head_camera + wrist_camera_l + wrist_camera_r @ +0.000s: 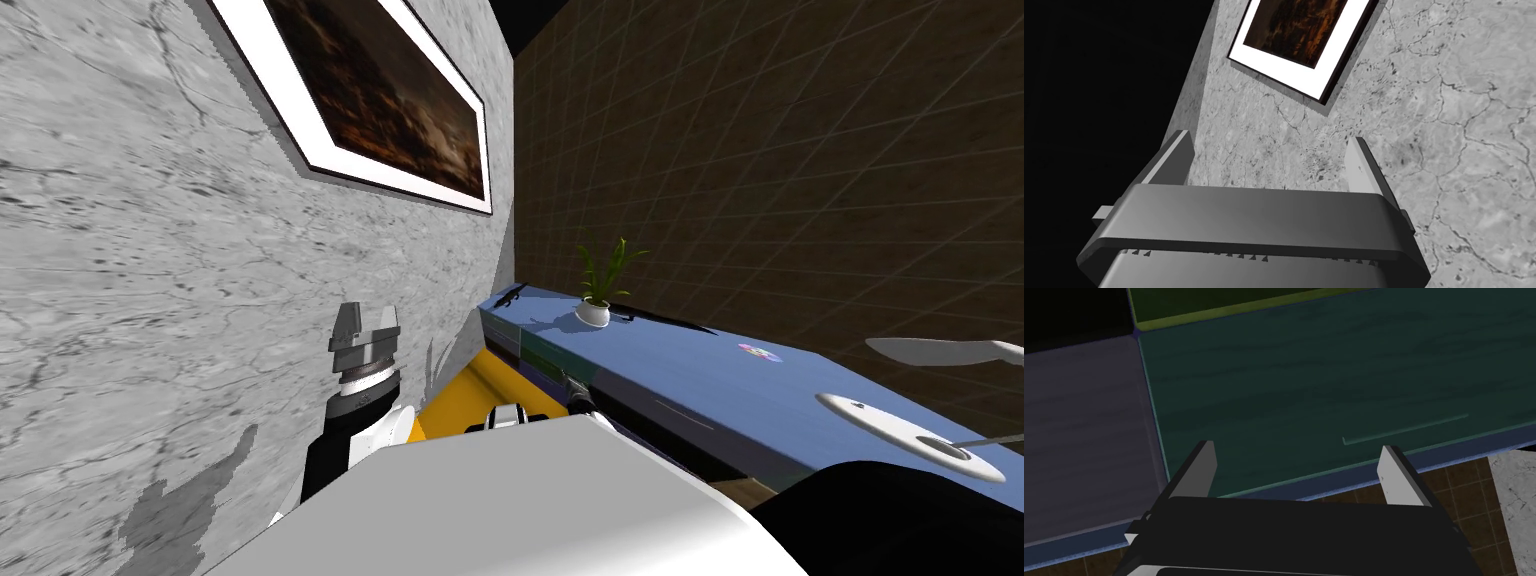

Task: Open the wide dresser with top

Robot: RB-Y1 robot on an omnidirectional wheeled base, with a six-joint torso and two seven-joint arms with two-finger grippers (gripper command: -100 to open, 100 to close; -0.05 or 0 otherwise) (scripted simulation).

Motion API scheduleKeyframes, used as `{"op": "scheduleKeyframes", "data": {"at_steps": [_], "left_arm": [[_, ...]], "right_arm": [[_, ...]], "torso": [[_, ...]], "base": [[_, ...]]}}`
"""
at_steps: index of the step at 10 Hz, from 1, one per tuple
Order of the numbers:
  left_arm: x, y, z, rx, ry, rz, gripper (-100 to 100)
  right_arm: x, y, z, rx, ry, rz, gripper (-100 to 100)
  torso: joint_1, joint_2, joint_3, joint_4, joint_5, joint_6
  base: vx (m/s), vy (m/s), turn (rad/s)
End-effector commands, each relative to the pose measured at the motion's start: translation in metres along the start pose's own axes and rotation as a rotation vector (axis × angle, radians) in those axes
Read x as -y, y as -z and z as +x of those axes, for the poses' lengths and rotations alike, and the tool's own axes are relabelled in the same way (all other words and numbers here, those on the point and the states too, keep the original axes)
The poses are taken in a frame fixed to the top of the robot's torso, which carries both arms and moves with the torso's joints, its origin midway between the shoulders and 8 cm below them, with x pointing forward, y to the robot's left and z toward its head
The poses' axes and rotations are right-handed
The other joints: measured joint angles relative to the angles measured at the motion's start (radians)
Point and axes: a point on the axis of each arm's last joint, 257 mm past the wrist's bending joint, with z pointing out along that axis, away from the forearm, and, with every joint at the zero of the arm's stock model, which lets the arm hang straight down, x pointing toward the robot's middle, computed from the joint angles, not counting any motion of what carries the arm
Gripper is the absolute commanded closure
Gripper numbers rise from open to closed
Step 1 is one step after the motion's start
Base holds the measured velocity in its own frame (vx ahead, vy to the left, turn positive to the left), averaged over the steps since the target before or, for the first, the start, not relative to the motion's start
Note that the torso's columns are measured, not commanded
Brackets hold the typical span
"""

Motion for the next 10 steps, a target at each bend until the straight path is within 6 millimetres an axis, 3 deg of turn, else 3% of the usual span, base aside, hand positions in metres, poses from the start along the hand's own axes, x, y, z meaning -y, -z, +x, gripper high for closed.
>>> {"op": "scheduleKeyframes", "data": {"at_steps": [1, 5, 10], "left_arm": [[0.0, 0.0, 0.0, 0.0, 0.0, 0.0, 0], [0.0, 0.0, 0.0, 0.0, 0.0, 0.0, 0], [0.0, 0.0, 0.0, 0.0, 0.0, 0.0, 0]], "right_arm": [[0.039, 0.0, 0.02, -0.025, 0.106, 0.113, -100], [0.068, 0.002, 0.029, -0.035, 0.198, 0.207, -100], [0.119, 0.011, 0.044, -0.051, 0.43, 0.379, -100]], "torso": [[0.0, 0.0, 0.0, 0.0, 0.0, -0.001], [0.0, 0.0, 0.0, 0.0, 0.0, 0.0], [0.0, 0.0, 0.0, 0.0, 0.0, 0.0]], "base": [[0.018, 0.055, 0.083], [0.013, 0.027, 0.058], [0.028, 0.039, 0.143]]}}
